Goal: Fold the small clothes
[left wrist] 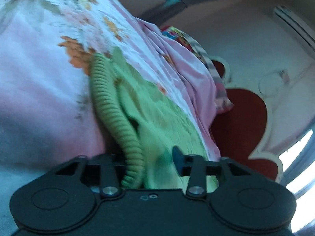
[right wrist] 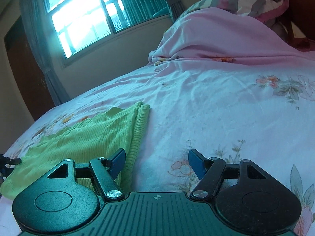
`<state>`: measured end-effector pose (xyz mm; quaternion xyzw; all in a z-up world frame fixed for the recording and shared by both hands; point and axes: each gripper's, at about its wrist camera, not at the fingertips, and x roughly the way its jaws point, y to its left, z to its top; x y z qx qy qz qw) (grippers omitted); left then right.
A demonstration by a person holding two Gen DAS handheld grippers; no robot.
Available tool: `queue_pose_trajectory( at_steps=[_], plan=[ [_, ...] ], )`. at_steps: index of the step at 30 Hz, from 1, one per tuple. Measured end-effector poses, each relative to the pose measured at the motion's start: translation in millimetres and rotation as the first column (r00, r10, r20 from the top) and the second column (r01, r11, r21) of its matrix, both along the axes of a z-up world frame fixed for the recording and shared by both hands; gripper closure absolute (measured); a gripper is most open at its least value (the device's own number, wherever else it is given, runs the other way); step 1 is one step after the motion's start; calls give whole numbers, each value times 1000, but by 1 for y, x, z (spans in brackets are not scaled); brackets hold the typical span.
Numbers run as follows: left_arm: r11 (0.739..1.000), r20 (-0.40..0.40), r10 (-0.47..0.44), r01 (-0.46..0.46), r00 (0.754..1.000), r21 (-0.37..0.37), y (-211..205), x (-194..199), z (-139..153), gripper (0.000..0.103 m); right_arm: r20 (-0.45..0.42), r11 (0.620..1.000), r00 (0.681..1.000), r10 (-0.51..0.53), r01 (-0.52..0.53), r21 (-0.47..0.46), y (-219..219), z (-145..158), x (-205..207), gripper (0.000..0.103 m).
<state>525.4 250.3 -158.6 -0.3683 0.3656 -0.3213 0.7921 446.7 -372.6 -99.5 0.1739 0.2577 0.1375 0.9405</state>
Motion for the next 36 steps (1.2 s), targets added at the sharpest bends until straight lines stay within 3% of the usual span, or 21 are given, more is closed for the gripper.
queue_pose_trajectory(
  at_steps=[3,5,8,13,16,22,26,27,28,31,34,36],
  plan=[
    [995,0,23,-23,1000,92,-7,-1,4,87,2,1000,1000,-8,8,16,-2,1,0,33],
    [980,19,29,-32,999,195,-20,-3,18,89,4,1000,1000,-13,13,23,-4,2,-1,33],
    [961,26,62,-67,998,267,-28,-2,38,90,18,998,999,-41,40,44,-11,7,-7,33],
    [943,48,97,-107,994,315,-50,-4,87,90,45,995,995,-94,91,49,-38,19,-26,33],
    [921,52,95,-108,994,375,-87,3,126,90,69,994,992,-105,106,-8,-54,24,-42,33],
    [851,52,-7,-21,999,524,-222,23,181,90,117,990,985,-129,134,-37,-80,23,-77,33],
    [798,-7,-56,49,998,601,-335,42,172,87,100,983,979,-179,173,62,-100,6,-91,33],
    [792,-24,-81,79,996,605,-360,46,164,77,95,981,979,-183,175,85,-104,3,-93,33],
    [794,-32,-120,115,992,596,-388,46,155,66,95,978,978,-187,175,116,-110,-1,-94,33],
    [836,-21,-212,192,977,515,-432,35,141,42,73,953,970,-234,213,217,-128,-9,-95,33],
    [887,79,-233,178,969,426,-418,14,149,40,40,915,959,-279,253,316,-147,-16,-98,33],
    [898,124,-153,86,980,431,-379,1,153,36,42,910,959,-279,250,331,-150,-15,-102,33]
  ],
)
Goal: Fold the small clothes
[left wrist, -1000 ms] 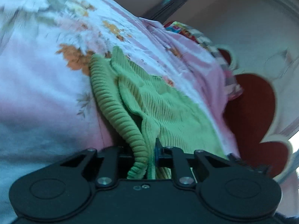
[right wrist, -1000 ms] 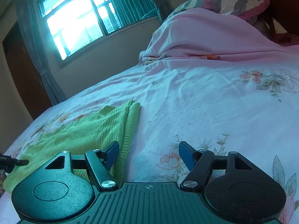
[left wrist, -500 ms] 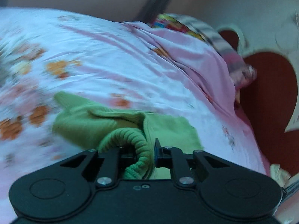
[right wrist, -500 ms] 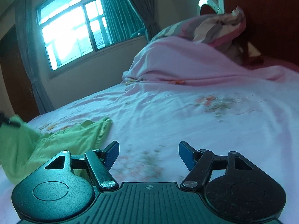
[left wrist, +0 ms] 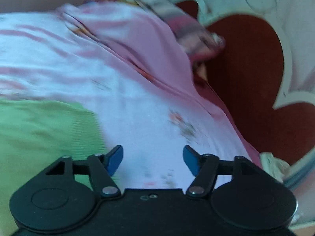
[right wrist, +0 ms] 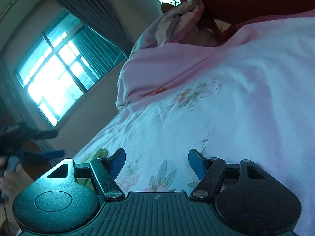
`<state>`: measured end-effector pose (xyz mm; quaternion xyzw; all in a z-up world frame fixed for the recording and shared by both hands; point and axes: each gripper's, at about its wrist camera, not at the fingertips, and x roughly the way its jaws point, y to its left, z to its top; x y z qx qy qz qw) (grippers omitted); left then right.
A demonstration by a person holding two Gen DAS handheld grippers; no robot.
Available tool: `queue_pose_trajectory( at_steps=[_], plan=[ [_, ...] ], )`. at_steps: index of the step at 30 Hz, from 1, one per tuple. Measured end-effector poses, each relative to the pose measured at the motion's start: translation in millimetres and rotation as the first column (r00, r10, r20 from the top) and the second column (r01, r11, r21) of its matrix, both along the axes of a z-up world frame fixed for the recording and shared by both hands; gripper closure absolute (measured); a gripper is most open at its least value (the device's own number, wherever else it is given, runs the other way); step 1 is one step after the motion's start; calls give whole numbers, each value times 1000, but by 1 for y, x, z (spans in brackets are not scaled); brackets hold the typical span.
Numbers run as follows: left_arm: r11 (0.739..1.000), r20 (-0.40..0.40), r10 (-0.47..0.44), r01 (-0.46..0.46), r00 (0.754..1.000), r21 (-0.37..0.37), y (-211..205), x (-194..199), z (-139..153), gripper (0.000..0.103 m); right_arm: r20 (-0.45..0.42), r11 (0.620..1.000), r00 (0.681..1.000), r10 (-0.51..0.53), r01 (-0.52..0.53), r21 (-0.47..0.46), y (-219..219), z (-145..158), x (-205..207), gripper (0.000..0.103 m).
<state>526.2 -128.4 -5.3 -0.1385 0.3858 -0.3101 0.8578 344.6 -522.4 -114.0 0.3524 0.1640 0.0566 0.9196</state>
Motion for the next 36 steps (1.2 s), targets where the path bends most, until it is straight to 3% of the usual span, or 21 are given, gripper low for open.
queue_pose_trajectory(
  at_steps=[3,5,7,9,13,16,19,21,24,28,33,36],
  plan=[
    [982,16,191,-191,982,5,82,-24,-7,36,-16,999,999,33,-33,-34,5,5,3,33],
    [950,32,309,-309,951,29,141,-58,-21,35,-15,996,997,73,-74,-47,12,15,2,33],
    [924,48,371,-374,927,78,179,-99,-38,37,14,990,990,144,-144,-10,29,27,-5,34],
    [914,67,386,-391,920,104,196,-134,-59,38,13,969,971,238,-238,60,58,37,-5,33],
    [926,112,351,-363,930,107,181,-169,-87,38,-6,922,927,374,-371,114,131,42,3,33],
    [934,172,311,-334,935,127,159,-171,-91,38,-74,919,922,381,-369,137,164,33,10,34],
    [921,206,297,-336,933,197,141,-166,-91,39,-94,922,928,361,-340,188,172,23,18,34],
    [917,220,306,-349,926,193,142,-161,-93,38,-91,918,928,360,-336,209,174,21,25,45],
    [917,203,317,-354,927,185,145,-155,-96,36,-155,930,928,338,-304,206,180,17,42,59],
    [915,215,307,-350,927,203,141,-156,-98,37,-231,956,931,282,-253,146,190,14,58,95],
    [916,226,315,-358,922,183,143,-162,-100,39,-128,965,958,259,-252,69,182,38,34,97],
    [914,228,305,-352,925,203,141,-165,-102,37,-202,968,949,242,-252,-21,187,30,35,97]
  ],
)
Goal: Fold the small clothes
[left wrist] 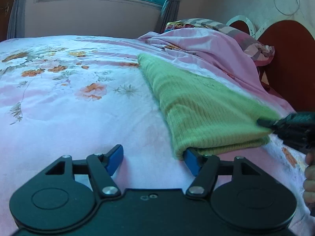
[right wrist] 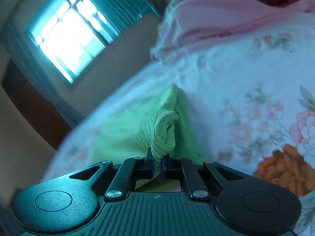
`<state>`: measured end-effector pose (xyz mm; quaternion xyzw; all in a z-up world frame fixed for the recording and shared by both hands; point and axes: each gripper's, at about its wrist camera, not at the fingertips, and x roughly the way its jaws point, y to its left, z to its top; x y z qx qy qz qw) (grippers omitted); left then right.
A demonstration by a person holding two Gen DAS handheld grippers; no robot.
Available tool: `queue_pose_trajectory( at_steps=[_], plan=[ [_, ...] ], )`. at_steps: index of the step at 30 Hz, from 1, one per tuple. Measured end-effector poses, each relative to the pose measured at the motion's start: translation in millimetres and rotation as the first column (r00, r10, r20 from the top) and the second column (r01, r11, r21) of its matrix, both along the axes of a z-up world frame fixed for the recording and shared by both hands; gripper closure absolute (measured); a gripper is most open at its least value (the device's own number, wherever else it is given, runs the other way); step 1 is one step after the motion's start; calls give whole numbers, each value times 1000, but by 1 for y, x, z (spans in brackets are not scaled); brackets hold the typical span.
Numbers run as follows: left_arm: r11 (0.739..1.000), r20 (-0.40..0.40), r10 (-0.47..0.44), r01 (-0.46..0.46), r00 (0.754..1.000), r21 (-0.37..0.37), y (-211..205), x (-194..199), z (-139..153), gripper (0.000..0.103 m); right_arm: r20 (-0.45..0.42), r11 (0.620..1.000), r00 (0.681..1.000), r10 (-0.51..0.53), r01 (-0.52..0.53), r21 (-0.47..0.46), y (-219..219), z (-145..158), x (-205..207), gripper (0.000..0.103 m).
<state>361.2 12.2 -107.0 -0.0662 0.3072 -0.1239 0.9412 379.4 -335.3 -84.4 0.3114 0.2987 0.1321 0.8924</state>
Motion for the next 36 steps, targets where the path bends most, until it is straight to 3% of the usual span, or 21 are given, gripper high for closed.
queue_pose_trajectory(
  at_steps=[1,2,4,6,10,14,15,16,17,19,22,25,27,28,29,31,33,35,36],
  plan=[
    [1000,-11,-10,10,1000,9,0,-1,0,38,-59,1000,998,19,-19,-1,1,-11,7,97],
    [999,-25,-36,37,999,29,1,-3,2,39,-54,1000,998,14,-14,6,-3,-16,6,97],
    [997,-12,-53,53,999,56,11,-11,12,42,-10,1000,1000,-24,24,3,-15,-7,-5,92],
    [999,55,-18,15,998,48,25,-10,28,42,77,999,996,-40,41,-10,-24,8,-16,87],
    [1000,89,6,-4,996,-19,17,52,50,42,186,980,980,74,-37,-194,4,31,7,87],
    [999,32,18,-16,999,-45,-1,113,34,40,217,909,956,198,-96,-406,39,28,41,87],
    [999,-25,17,-18,1000,-29,-6,126,20,36,167,868,962,217,-113,-483,43,13,56,88],
    [999,-80,-5,2,997,-40,-9,134,6,31,57,843,976,212,-153,-516,42,-6,68,88],
    [999,-66,-16,13,998,-46,-8,134,3,31,30,842,975,219,-173,-510,39,-16,78,88],
    [997,-60,-16,12,998,-73,0,133,14,39,35,828,967,253,-198,-524,35,-5,80,88],
    [997,33,13,-10,999,-77,8,142,32,41,159,855,954,254,-145,-497,27,21,81,88],
    [997,-3,21,-22,1000,-71,1,178,29,37,190,876,951,243,-131,-465,33,31,111,88],
    [1000,-38,19,-19,999,10,-12,196,16,24,132,868,960,248,-159,-470,42,21,138,87],
    [998,-71,9,-5,997,61,-18,204,6,17,38,855,970,241,-193,-482,43,8,156,86],
    [997,-61,4,1,998,78,-20,207,1,14,-39,845,971,235,-224,-485,43,-7,171,86],
    [998,-81,7,-1,997,69,-17,209,8,16,-28,851,969,244,-228,-473,38,-5,171,85],
    [999,-54,10,-8,998,42,-9,192,22,18,-6,855,974,226,-201,-478,29,8,156,79],
    [999,-23,-26,26,999,22,-4,161,31,18,69,863,969,237,-177,-474,22,22,130,51],
    [999,-21,-34,34,999,18,-3,148,33,18,85,867,966,244,-178,-466,19,26,116,47]
  ],
)
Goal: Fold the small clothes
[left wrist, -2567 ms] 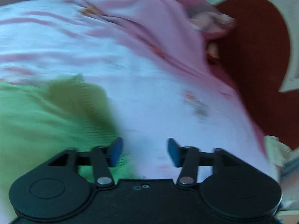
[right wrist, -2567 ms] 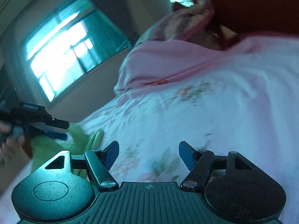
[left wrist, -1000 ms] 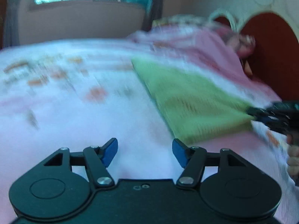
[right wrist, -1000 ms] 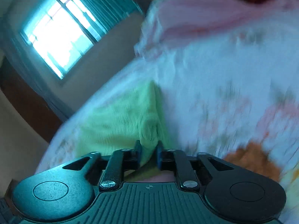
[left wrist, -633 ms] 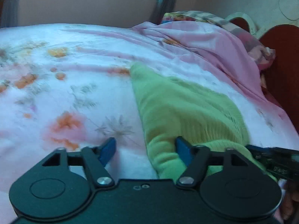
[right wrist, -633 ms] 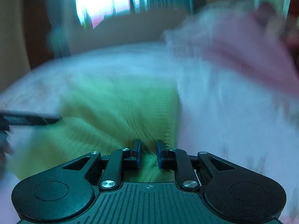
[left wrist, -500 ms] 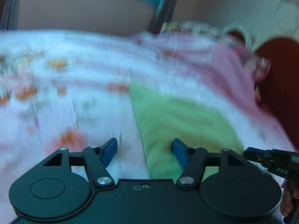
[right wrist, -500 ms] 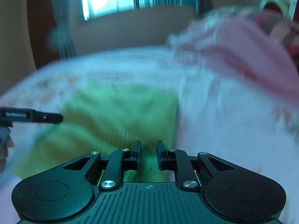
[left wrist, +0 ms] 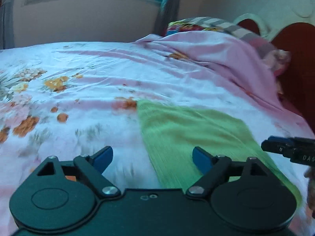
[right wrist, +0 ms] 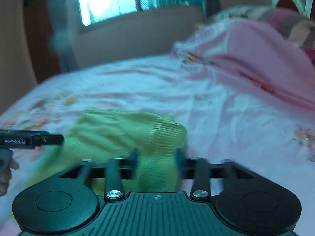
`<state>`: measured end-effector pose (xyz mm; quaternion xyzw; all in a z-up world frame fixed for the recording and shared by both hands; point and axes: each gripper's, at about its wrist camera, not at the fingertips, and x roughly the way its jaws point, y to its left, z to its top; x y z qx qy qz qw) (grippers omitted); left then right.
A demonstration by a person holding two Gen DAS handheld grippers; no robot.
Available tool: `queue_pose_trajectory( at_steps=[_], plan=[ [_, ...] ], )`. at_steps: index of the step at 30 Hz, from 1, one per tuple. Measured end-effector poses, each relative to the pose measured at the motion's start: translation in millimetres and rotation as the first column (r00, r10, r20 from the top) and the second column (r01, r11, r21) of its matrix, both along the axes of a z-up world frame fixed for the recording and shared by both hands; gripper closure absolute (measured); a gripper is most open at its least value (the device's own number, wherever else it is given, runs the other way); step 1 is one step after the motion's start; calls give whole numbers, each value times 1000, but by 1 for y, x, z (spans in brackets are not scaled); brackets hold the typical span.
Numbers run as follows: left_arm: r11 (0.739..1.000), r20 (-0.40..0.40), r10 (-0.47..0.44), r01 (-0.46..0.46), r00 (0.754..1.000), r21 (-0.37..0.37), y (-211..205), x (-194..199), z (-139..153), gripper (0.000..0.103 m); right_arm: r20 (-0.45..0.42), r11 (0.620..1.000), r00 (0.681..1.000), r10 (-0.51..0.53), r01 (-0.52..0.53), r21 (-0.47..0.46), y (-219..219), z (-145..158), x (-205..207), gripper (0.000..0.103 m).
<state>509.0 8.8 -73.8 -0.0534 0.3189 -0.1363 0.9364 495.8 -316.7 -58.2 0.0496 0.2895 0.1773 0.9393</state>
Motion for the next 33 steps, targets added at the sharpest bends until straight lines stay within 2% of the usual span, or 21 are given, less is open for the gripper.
queue_pose_trajectory(
  at_steps=[2,3,4,5,7,10,11,12,15,17,18,20,22,26,33],
  plan=[
    [1000,-29,-30,30,999,6,-5,-25,-9,18,-2,1000,1000,25,-25,8,1,-1,-22,47],
    [999,-49,-25,26,998,24,-9,-33,-14,17,-36,999,999,32,-33,-24,5,-5,-33,47],
    [1000,-60,-7,8,998,14,-9,-43,-21,18,-75,998,997,37,-41,-49,8,-13,-40,48],
    [1000,-62,9,-11,998,-27,-6,-55,-26,18,-108,996,993,39,-47,-71,10,-21,-48,49],
    [999,-71,12,-16,997,-46,-3,-74,-28,17,-110,997,994,20,-27,-66,7,-30,-67,49],
    [1000,-64,-3,5,998,19,-8,-98,-28,18,-82,1000,997,-13,11,-24,-2,-25,-90,49],
    [998,-58,-7,11,998,63,-13,-105,-30,17,-74,1000,997,-10,9,-25,-2,-27,-93,49],
    [996,-47,-7,11,999,87,-14,-108,-32,17,-107,999,994,-13,7,-50,-2,-35,-90,49],
    [995,-51,-1,6,999,99,-16,-119,-25,18,-143,997,988,-58,64,43,-11,-25,-89,49],
    [991,-30,-7,11,1000,133,-17,-129,-21,17,-85,990,994,-67,77,119,-18,-12,-100,49],
    [989,-35,-14,18,999,144,-16,-135,-22,17,-71,990,995,-65,73,117,-21,-10,-105,49],
    [987,-61,-18,27,998,156,-16,-139,-28,16,-172,998,983,-58,63,22,-15,-26,-97,49],
    [982,-50,-20,29,999,185,-18,-146,-29,17,-156,995,986,-64,74,62,-19,-22,-102,48],
    [984,-44,-17,24,999,178,-17,-153,-26,17,-105,982,992,-69,86,167,-26,-4,-115,48],
    [980,-15,-21,24,1000,195,-17,-155,-18,15,-49,976,997,-64,73,204,-30,7,-123,48]
  ],
)
